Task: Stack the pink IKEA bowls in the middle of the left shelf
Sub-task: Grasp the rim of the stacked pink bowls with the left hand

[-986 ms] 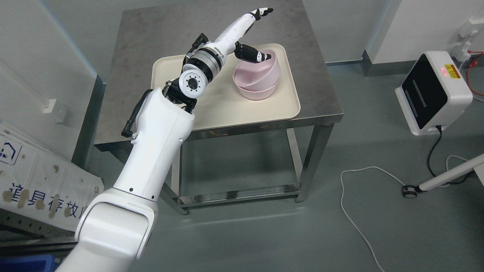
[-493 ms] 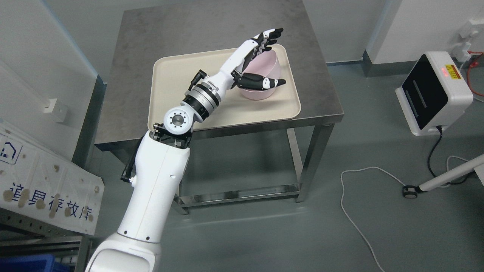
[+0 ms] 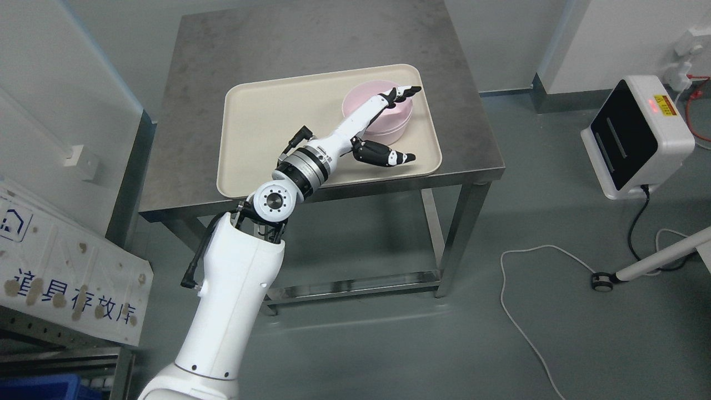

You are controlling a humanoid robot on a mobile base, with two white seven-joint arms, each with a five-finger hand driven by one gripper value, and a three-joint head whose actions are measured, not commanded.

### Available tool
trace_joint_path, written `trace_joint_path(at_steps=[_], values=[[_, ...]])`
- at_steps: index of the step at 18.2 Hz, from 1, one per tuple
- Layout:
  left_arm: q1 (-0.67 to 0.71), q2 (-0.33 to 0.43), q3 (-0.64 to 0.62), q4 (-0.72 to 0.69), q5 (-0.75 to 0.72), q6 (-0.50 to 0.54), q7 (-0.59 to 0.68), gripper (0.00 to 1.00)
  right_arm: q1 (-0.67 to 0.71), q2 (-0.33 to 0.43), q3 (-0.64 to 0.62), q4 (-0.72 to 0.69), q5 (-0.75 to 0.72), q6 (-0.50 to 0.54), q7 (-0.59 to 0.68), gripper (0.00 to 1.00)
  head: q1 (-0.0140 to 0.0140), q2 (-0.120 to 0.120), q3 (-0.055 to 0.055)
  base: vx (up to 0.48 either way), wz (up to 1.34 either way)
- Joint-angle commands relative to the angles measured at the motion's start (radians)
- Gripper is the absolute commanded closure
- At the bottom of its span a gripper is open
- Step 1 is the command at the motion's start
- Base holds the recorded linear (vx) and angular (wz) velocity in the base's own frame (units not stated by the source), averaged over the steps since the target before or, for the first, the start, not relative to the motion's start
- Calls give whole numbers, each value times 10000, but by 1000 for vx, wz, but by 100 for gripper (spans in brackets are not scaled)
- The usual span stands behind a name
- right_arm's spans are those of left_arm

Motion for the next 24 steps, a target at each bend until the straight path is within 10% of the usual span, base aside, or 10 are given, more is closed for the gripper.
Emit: trace_joint_path(at_steps=[1, 12, 18, 24], values=[[-392, 356, 233, -402, -1367, 51, -1, 14, 0, -175, -107, 1, 77, 6, 2, 0, 0, 0, 0, 0, 0], [-868, 418, -150, 303, -3992, -26, -1351, 38, 0, -175, -107, 1, 77, 6, 2, 0, 0, 0, 0, 0, 0], [-931, 387, 2, 517, -4131, -1219, -1351, 84, 0, -175, -107, 1, 77, 6, 2, 0, 0, 0, 0, 0, 0], [-961, 250, 1089, 565, -4024, -2096, -1397, 100, 0, -175, -107, 1, 77, 6, 2, 0, 0, 0, 0, 0, 0]])
